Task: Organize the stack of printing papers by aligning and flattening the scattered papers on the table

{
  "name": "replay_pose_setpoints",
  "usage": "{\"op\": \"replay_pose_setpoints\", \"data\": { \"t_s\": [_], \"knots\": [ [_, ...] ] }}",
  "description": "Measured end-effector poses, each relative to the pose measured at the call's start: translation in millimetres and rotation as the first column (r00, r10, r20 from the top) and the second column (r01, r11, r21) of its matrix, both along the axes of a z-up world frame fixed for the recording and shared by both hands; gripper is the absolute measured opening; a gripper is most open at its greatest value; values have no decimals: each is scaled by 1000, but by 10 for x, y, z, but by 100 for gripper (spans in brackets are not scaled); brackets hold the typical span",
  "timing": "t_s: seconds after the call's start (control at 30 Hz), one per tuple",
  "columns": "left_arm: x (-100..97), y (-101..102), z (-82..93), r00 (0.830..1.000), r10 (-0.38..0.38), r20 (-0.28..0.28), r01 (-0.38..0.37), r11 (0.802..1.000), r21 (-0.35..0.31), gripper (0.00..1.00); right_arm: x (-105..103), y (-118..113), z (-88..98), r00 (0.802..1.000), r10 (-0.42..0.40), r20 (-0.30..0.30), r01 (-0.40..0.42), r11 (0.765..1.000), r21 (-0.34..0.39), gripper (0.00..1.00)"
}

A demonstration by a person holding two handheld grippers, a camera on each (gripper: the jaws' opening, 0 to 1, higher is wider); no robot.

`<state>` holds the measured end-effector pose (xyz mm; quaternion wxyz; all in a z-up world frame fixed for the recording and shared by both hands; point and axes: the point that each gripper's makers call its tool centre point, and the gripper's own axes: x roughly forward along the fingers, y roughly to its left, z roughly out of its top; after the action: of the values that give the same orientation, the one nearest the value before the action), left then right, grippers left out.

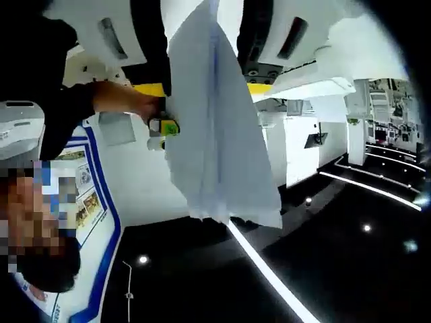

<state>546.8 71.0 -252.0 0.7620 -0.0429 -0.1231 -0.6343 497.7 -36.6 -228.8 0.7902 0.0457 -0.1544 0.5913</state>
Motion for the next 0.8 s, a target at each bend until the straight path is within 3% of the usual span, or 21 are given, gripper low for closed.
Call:
{"op": "replay_pose_setpoints", "data": {
  "t_s": [0.13,0.23,0.3,0.37,0.53,0.63,0.73,0.8],
  "knots": [
    [137,15,-56,999,19,-42,-20,1000,-23,51,-52,10,-14,999,32,-2,-32,999,16,0],
    [-29,-87,-27,996,-80,-49,77,996,-55,61,-42,60,-61,1000,30,0,-30,1000,-4,0],
    [-114,-163,-44,995,-99,-26,98,995,-36,62,-25,89,-92,1000,26,4,-26,1000,-15,0],
    [-135,-238,-104,995,-97,-12,97,995,12,57,-16,118,-112,1000,31,2,-31,999,-18,0],
    [-125,-251,-137,996,-91,25,90,995,41,17,28,125,-168,1000,27,-6,-27,999,-27,0],
    [-144,-260,-153,994,-105,34,103,993,60,8,46,129,-212,999,28,-22,-29,999,-22,0],
    [-148,-278,-228,994,-110,-9,110,988,109,7,85,110,-263,999,20,-41,-21,999,-29,0],
    [-139,-273,-278,995,-103,10,100,982,158,7,95,114,-328,998,18,-53,-21,998,-61,0]
  ]
}}
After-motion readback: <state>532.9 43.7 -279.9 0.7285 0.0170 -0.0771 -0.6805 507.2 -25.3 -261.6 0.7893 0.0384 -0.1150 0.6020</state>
